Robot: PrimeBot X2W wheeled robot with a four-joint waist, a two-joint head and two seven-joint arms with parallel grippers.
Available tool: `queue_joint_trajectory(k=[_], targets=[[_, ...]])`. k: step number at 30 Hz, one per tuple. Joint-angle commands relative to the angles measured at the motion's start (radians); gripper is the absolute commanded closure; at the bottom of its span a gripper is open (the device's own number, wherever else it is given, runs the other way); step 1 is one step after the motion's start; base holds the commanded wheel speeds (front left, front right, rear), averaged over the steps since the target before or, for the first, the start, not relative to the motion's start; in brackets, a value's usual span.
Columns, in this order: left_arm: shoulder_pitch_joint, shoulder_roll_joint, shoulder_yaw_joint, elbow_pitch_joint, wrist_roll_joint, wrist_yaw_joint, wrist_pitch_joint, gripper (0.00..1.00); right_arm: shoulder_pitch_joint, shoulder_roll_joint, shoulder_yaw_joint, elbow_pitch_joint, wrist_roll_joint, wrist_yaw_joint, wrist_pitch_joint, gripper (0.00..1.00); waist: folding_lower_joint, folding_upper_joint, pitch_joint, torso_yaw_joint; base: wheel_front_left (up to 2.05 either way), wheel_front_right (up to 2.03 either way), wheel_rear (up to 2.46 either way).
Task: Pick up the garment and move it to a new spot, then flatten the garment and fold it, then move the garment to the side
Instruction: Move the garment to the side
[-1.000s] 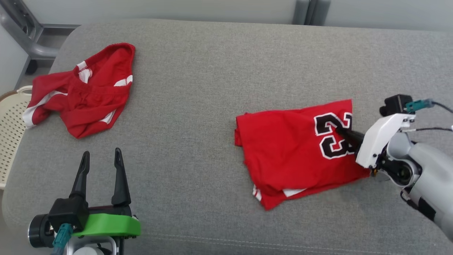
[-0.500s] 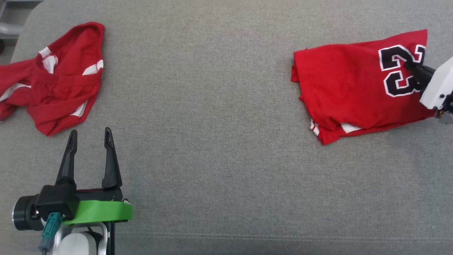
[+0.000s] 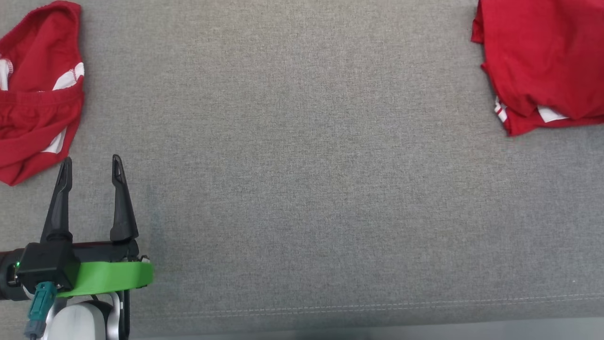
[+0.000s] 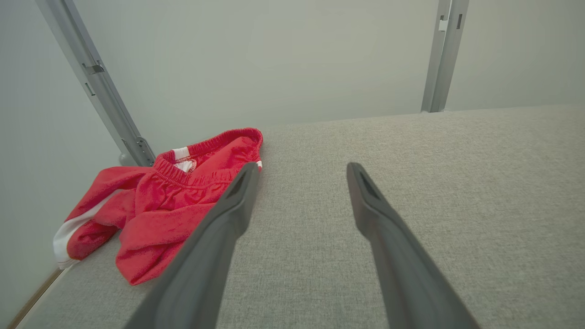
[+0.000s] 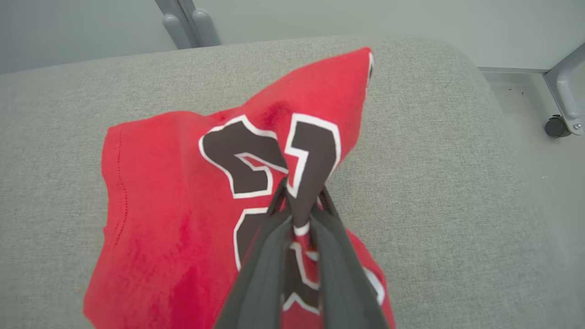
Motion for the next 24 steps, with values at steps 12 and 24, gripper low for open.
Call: queue_joint_trajectory(k=[12, 24], targets=[[0.005, 0.011, 0.021, -0.036, 0.015, -0.003, -0.002, 0.00, -0.143, -0.069, 0.023, 0.060, -0.047, 0.000, -0.016, 1.00, -0.0001, 0.0000, 0.063, -0.003, 0.00, 0.00, 0.00], [-0.012, 0.001, 0.014, -0.034, 0.015, -0.004, -0.002, 0.00, -0.160, -0.081, 0.058, 0.103, -0.065, 0.000, -0.049, 0.32, -0.0001, 0.0000, 0.076, 0.011, 0.00, 0.00, 0.00]])
